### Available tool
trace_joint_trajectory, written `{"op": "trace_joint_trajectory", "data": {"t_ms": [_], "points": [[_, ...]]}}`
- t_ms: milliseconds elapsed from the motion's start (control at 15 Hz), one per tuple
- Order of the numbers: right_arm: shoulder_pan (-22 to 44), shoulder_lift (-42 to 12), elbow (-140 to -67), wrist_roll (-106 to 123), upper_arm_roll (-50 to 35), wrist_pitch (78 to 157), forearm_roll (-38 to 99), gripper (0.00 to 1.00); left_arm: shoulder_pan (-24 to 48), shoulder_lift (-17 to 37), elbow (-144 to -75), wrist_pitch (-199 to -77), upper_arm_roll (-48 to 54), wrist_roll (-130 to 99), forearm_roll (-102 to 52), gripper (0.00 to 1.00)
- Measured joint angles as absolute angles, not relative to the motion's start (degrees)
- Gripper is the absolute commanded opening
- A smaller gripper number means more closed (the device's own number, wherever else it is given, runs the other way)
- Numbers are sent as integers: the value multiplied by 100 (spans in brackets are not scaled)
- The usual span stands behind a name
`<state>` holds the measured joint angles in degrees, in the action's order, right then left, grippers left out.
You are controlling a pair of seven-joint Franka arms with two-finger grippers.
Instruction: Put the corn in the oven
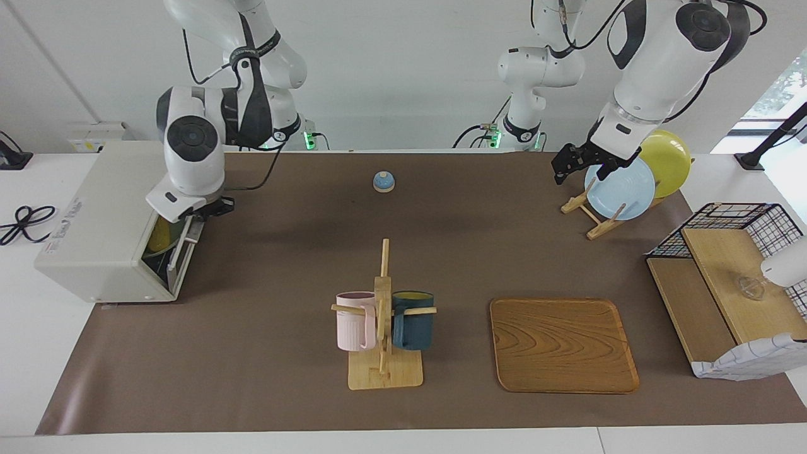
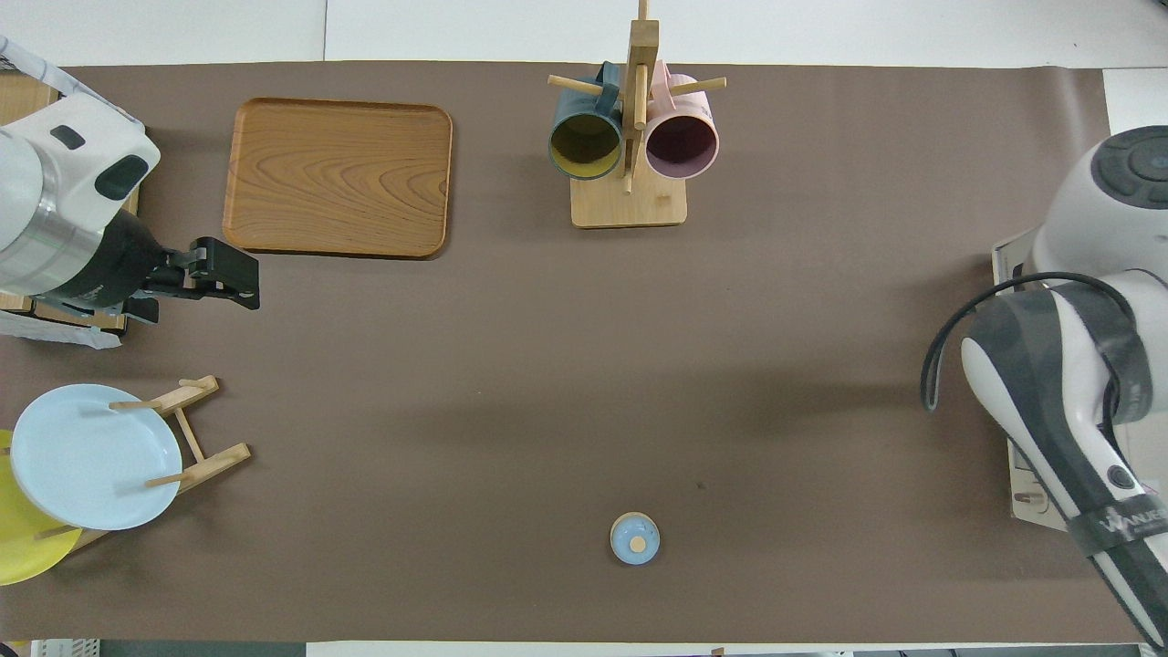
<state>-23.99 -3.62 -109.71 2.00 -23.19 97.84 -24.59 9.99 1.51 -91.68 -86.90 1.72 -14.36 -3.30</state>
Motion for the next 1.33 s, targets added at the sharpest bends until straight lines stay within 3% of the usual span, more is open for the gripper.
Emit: {"op": "trace_joint_trajectory", "data": {"t_ms": [200,333,400,467,733,933,1000,1067,1333], "points": [[-2486,-359,-10917,411,-2258,9787,-2400,5,999,151,-9168,-8690,172,-1436,-330,100],[-2488,-368,-10879,407,-2247,9759,-2342,23,999,151,-9168,-8690,172,-1436,-330,100],[-2493,-377,-10820,398,-2219,9718,-2251,25,999,151,-9168,-8690,172,-1436,-330,100],[-2503,-397,-10716,395,-2183,9639,-2131,34,999,151,-9168,-8690,172,-1436,-330,100],[-2507,-486,-9770,394,-2158,8900,-1423,36,999,151,-9168,-8690,172,-1436,-330,100],[-2344,-479,-9105,394,-2215,8373,-1088,56,999,151,-9168,-8690,172,-1436,-330,100],[-2265,-479,-8968,394,-2223,8260,-976,70,999,151,-9168,-8690,172,-1436,-330,100],[-2214,-480,-8874,392,-2228,8190,-876,100,999,151,-9168,-8690,172,-1436,-330,100],[-2216,-523,-8771,390,-2206,8119,-687,100,999,151,-9168,-8690,172,-1436,-330,100]]}}
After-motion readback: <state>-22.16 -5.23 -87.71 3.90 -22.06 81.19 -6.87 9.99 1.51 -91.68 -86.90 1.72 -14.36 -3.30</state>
